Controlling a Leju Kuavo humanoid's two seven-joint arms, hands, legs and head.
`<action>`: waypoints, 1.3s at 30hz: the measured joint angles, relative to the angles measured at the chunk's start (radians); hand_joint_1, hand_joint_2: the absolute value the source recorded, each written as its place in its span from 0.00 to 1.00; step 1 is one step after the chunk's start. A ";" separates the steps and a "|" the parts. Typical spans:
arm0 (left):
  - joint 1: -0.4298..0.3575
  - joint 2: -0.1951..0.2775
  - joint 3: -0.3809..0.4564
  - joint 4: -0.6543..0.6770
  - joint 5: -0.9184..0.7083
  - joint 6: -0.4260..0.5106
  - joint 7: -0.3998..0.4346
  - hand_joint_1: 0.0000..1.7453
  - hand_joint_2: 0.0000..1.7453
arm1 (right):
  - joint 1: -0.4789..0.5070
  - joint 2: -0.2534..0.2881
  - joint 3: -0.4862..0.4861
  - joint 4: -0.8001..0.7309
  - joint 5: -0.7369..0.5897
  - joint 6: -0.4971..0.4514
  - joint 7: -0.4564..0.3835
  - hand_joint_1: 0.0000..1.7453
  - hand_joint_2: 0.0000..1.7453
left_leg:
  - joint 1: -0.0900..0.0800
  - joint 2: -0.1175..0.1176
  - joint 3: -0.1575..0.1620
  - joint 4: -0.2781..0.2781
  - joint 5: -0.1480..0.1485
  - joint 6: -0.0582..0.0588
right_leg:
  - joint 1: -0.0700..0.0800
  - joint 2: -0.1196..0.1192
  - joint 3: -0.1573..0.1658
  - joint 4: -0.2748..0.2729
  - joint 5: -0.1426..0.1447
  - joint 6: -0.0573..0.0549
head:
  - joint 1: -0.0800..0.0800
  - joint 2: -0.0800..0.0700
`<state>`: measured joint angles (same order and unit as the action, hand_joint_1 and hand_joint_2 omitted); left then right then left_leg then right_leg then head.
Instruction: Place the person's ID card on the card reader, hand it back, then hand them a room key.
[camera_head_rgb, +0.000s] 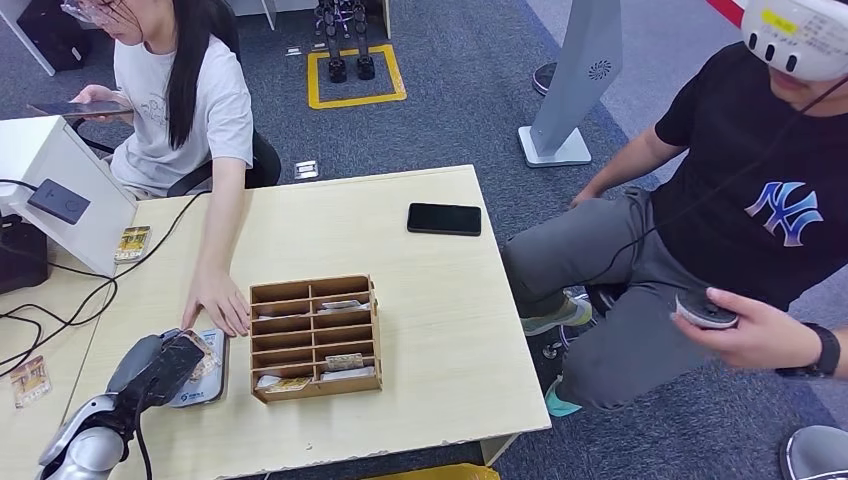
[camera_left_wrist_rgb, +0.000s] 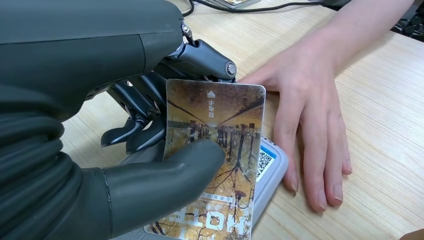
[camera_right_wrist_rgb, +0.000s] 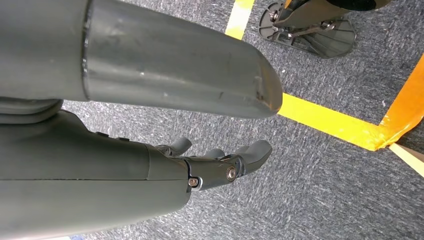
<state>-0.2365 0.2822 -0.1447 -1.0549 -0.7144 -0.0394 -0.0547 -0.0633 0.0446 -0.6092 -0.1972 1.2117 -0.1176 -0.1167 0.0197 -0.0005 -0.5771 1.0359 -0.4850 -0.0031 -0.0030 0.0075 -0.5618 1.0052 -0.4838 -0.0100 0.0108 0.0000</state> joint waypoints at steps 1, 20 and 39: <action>-0.001 -0.001 0.001 0.003 -0.003 0.004 0.000 1.00 1.00 | 0.000 0.000 0.000 0.000 0.000 0.000 0.000 0.00 0.00 | 0.000 0.000 0.000 0.000 0.000 0.000 | 0.000 0.000 0.000 0.000 0.000 0.000 | 0.000 0.000; -0.053 -0.084 0.153 -0.173 0.696 -0.074 -0.152 1.00 1.00 | -0.008 0.000 -0.017 -0.001 0.027 -0.018 -0.019 0.00 0.00 | 0.000 -0.004 -0.005 0.000 0.004 -0.002 | 0.000 -0.004 -0.005 0.000 0.002 -0.002 | 0.000 0.000; -0.252 -0.073 0.191 -0.303 0.501 0.213 -0.216 1.00 1.00 | -0.022 0.000 -0.022 -0.001 0.055 -0.004 -0.010 0.00 0.00 | 0.000 -0.003 -0.006 0.000 0.004 -0.002 | 0.000 -0.002 -0.007 0.000 0.002 -0.002 | 0.000 0.000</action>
<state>-0.4890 0.2091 0.0463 -1.3579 -0.2134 0.1731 -0.2708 -0.0854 0.0446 -0.6316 -0.1984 1.2662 -0.1212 -0.1265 0.0199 -0.0040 -0.5834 1.0357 -0.4813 -0.0052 -0.0029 0.0053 -0.5689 1.0052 -0.4822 -0.0117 0.0111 0.0000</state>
